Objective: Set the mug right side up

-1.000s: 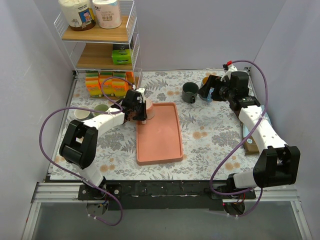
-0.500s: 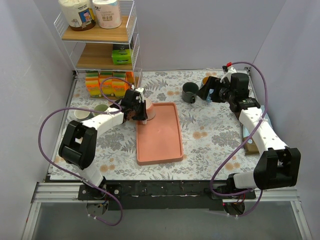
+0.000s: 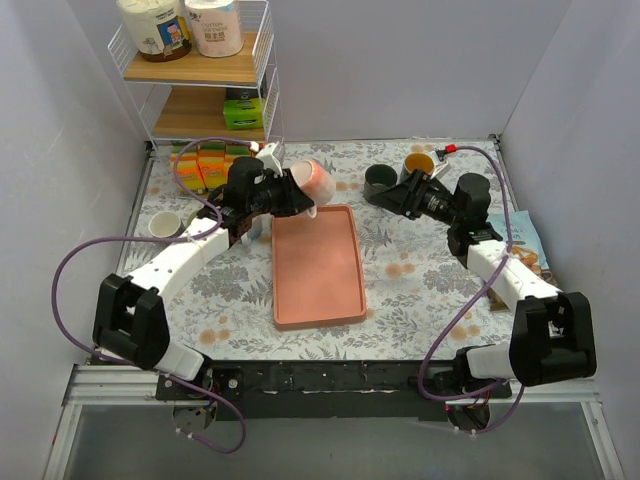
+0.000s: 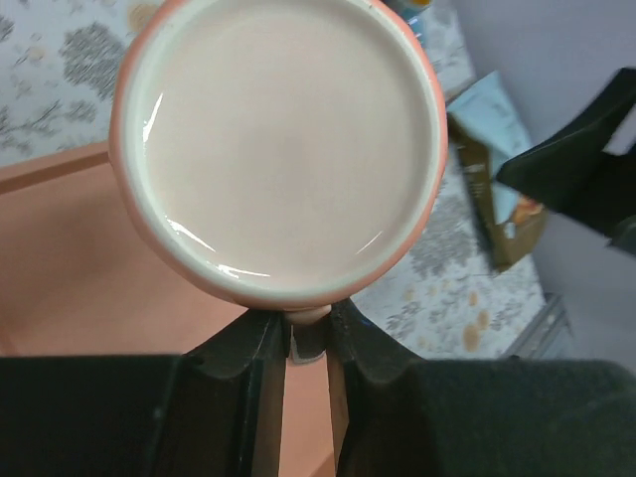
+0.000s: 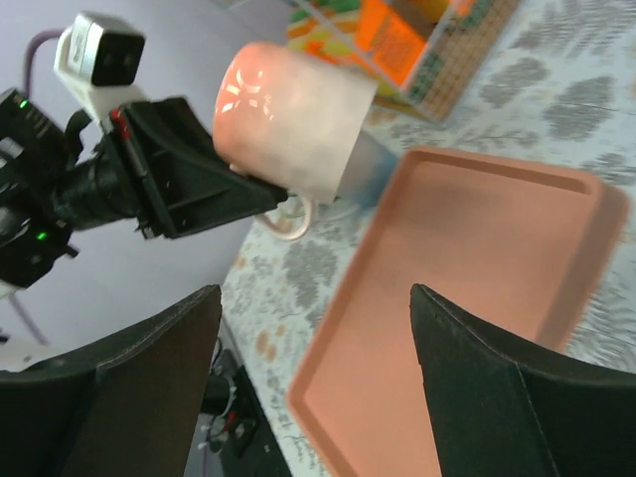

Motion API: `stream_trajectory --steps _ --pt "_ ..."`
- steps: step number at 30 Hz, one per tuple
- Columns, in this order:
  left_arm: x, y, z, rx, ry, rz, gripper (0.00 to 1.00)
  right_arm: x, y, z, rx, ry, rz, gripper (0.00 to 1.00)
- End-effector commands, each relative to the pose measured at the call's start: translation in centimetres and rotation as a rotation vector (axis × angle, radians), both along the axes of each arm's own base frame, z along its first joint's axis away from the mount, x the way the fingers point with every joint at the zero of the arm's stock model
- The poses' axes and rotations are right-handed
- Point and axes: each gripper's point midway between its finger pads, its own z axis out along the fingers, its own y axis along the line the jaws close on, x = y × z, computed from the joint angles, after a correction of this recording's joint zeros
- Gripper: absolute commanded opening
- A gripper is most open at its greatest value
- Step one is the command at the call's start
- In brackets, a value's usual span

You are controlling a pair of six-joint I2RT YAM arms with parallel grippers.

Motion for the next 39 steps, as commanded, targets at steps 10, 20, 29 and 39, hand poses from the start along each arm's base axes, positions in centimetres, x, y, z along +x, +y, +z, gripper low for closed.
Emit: stream_trajectory --steps 10,20,29,39 --pt "-3.5 -2.3 21.0 -0.438 -0.378 -0.160 0.00 -5.2 7.9 10.3 0.416 -0.208 0.444 0.65" --pt "-6.3 -2.9 23.9 -0.526 -0.405 -0.280 0.00 -5.0 10.6 12.1 0.446 -0.233 0.508 0.71" --pt "-6.9 -3.5 23.5 -0.515 -0.393 -0.346 0.00 -5.4 12.3 13.5 0.453 -0.290 0.593 0.67" --pt "-6.9 -3.6 23.0 -0.517 -0.385 -0.348 0.00 -5.9 12.5 14.4 0.507 -0.290 0.623 0.36"
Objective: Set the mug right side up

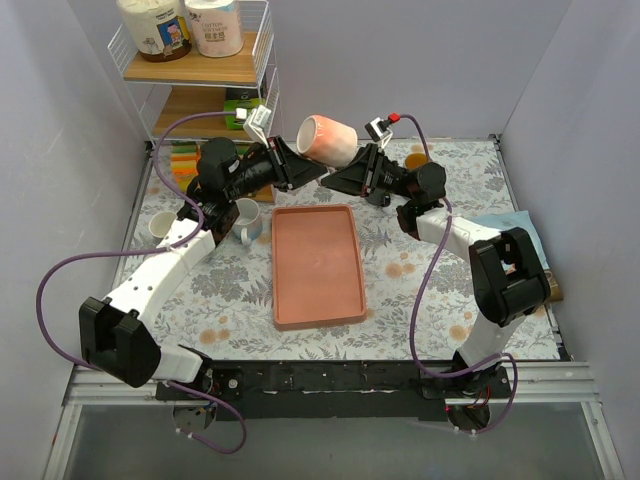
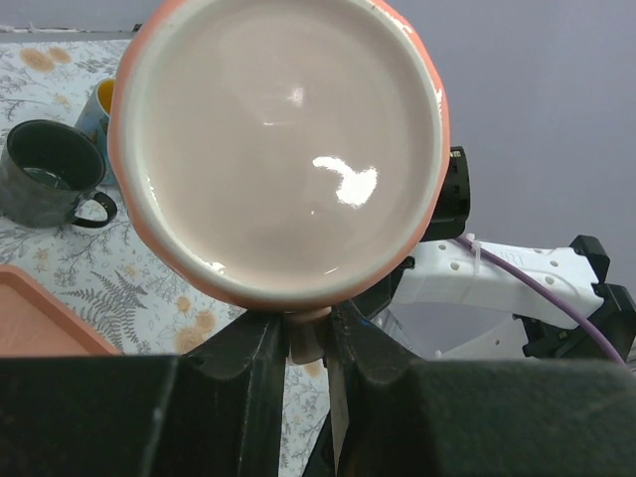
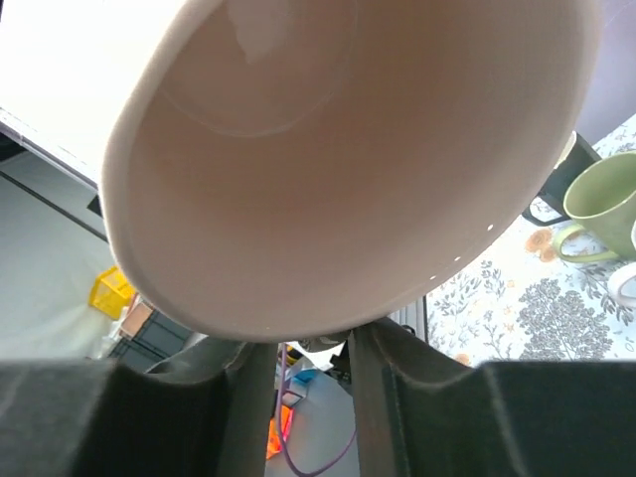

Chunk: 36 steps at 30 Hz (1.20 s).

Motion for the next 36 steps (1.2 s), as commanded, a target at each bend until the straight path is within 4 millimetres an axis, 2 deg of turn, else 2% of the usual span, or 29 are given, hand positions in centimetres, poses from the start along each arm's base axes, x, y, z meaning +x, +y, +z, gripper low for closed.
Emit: stream_trajectory --steps 1,3,4,9,21,22,25,31,34,35,36 --pt "-2.5 0.0 5.2 -0.072 -0.156 -0.060 0.00 -1.7 -0.2 3.9 0.130 -0.185 0.018 0.26" --pt "-2.4 0.0 5.0 -0.068 -0.155 -0.052 0.00 -1.6 -0.3 4.0 0.155 -0.146 0.026 0.14" --pt "-2.4 0.0 4.8 -0.066 -0.154 -0.050 0.00 -1.5 -0.4 4.0 0.164 -0.129 0.026 0.02" --pt "-2.3 -0.1 4.3 -0.058 -0.146 -0.049 0.00 -1.7 -0.7 4.6 0.229 -0.098 0.037 0.01" --pt "-2.6 0.3 4.1 -0.053 -0.152 -0.035 0.00 -1.6 -0.5 4.6 0.196 -0.094 0.013 0.01" --pt "-2.6 0.4 3.8 -0.053 -0.145 -0.028 0.00 -1.7 -0.5 4.6 0.199 -0.094 0.016 0.05" --pt "-2.8 0.8 4.4 -0.078 -0.165 -0.001 0.00 -1.8 -0.9 5.0 0.235 -0.092 -0.007 0.36" --pt "-2.9 1.2 4.6 -0.098 -0.164 0.027 0.00 -1.7 -1.0 5.9 0.254 -0.107 -0.035 0.53" --pt "-3.2 1.3 4.5 -0.107 -0.163 0.034 0.00 -1.6 -1.0 5.8 0.260 -0.096 -0.040 0.49" --pt "-3.2 1.3 4.6 -0.111 -0.168 0.037 0.00 -1.6 -1.1 5.9 0.269 -0.094 -0.045 0.44" --pt "-3.1 1.3 4.4 -0.112 -0.162 0.040 0.00 -1.5 -1.2 5.8 0.272 -0.082 -0.047 0.30"
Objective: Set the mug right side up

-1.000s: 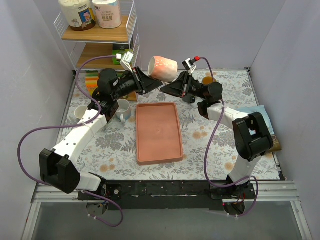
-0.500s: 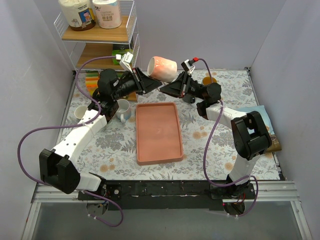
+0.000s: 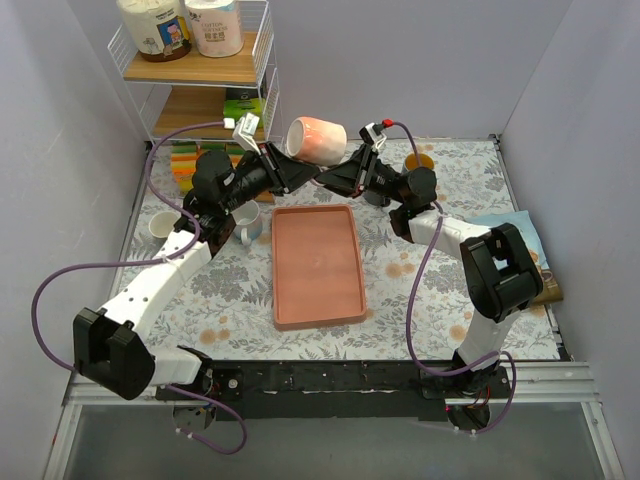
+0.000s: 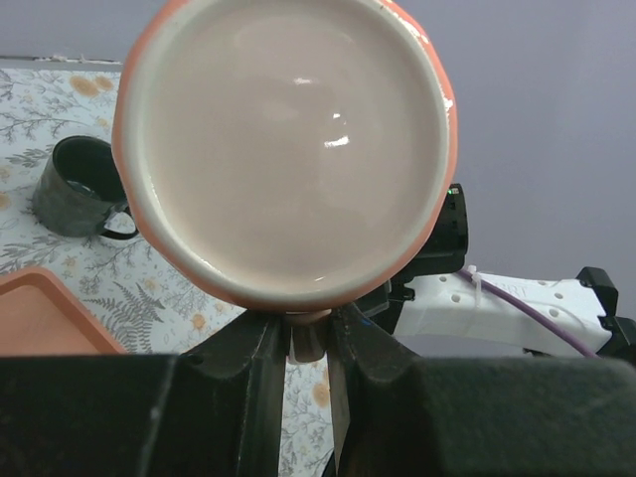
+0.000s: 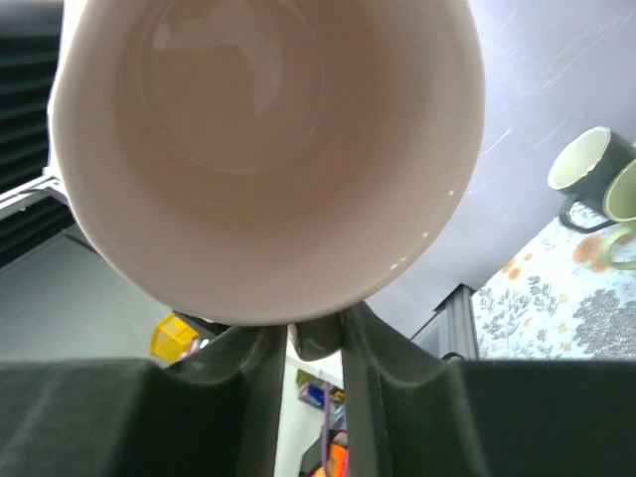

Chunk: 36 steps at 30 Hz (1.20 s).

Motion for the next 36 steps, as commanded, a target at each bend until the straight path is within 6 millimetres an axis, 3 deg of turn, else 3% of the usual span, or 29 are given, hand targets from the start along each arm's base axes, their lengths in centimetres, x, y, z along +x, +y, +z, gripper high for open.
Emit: stream_trajectory --steps 1,3,9,13,14,16,17,20,27,32,36 --pt "-3.7 -0.1 4.7 -0.074 -0.147 -0.068 0.00 -2.6 -2.3 5.8 0.209 -0.247 -0.063 0.22" --pt "-3.7 -0.2 4.3 -0.073 -0.140 -0.068 0.00 -2.5 -2.4 5.9 0.225 -0.237 -0.060 0.02" --pt "-3.7 0.0 3.7 -0.065 -0.126 -0.054 0.00 -2.6 -2.5 6.1 0.212 -0.241 -0.084 0.01" --pt "-3.4 0.3 3.0 -0.042 -0.111 -0.030 0.09 -2.7 -2.3 6.2 0.149 -0.291 -0.113 0.01" --pt "-3.4 0.3 2.8 -0.035 -0.107 -0.026 0.18 -2.8 -2.2 6.4 0.127 -0.312 -0.125 0.01" --pt "-3.3 0.6 2.7 -0.031 -0.108 -0.009 0.27 -2.8 -2.2 6.5 0.106 -0.334 -0.140 0.01" --pt "-3.3 0.6 2.4 -0.023 -0.101 -0.004 0.42 -2.8 -2.1 6.5 0.083 -0.349 -0.154 0.01" --pt "-3.2 0.8 1.8 -0.012 -0.092 0.006 0.45 -2.9 -2.2 6.8 0.067 -0.377 -0.165 0.01" --pt "-3.2 1.1 1.0 0.000 -0.073 0.027 0.68 -3.4 -2.3 7.7 0.069 -0.404 -0.158 0.01" --pt "-3.5 1.7 0.2 0.035 -0.076 0.051 0.97 -2.5 -2.2 7.6 -0.016 -0.429 -0.208 0.01" --pt "-3.9 2.5 -0.2 0.073 -0.087 0.081 0.98 -0.7 -3.1 6.7 -0.117 -0.426 -0.290 0.01"
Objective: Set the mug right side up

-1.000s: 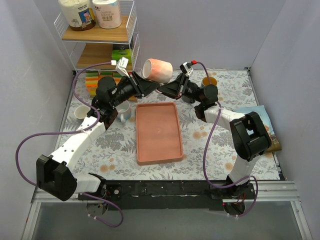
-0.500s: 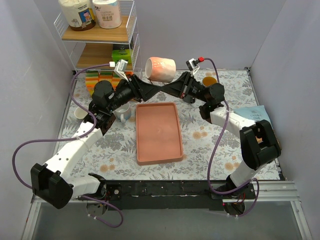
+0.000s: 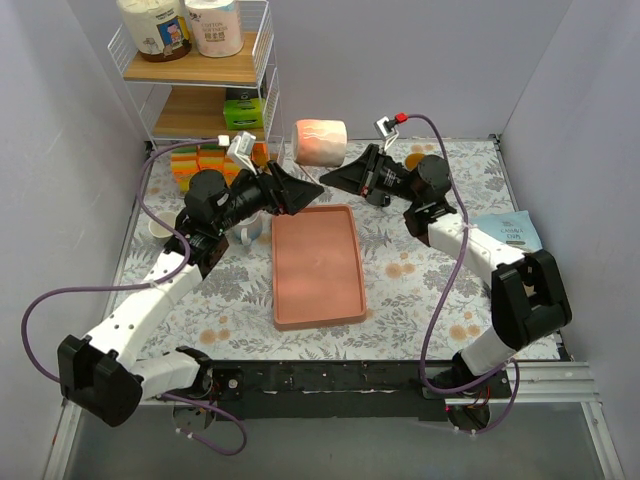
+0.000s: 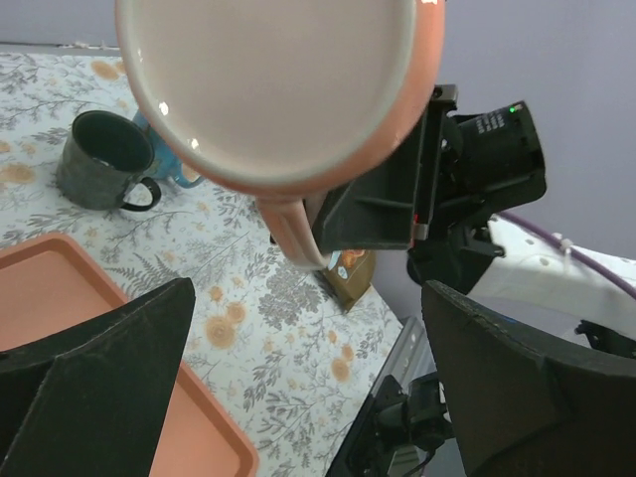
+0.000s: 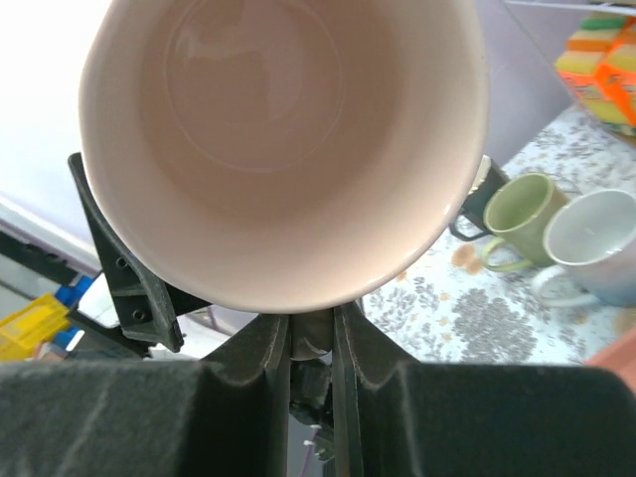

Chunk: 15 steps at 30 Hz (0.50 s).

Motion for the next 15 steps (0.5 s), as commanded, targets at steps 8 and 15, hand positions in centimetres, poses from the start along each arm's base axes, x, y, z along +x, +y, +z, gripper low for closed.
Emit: stream_trajectory --steps 8,15 --pt "-1.0 3.3 2.1 0.175 -0.099 0.128 0.98 2.8 -7.2 4.3 -0.077 -0.182 -0.299 0.01" --pt "-0.6 3.1 1.7 0.183 -0.087 0.125 0.98 6.6 -15.7 2.2 -0.188 -0.097 -0.554 0.01"
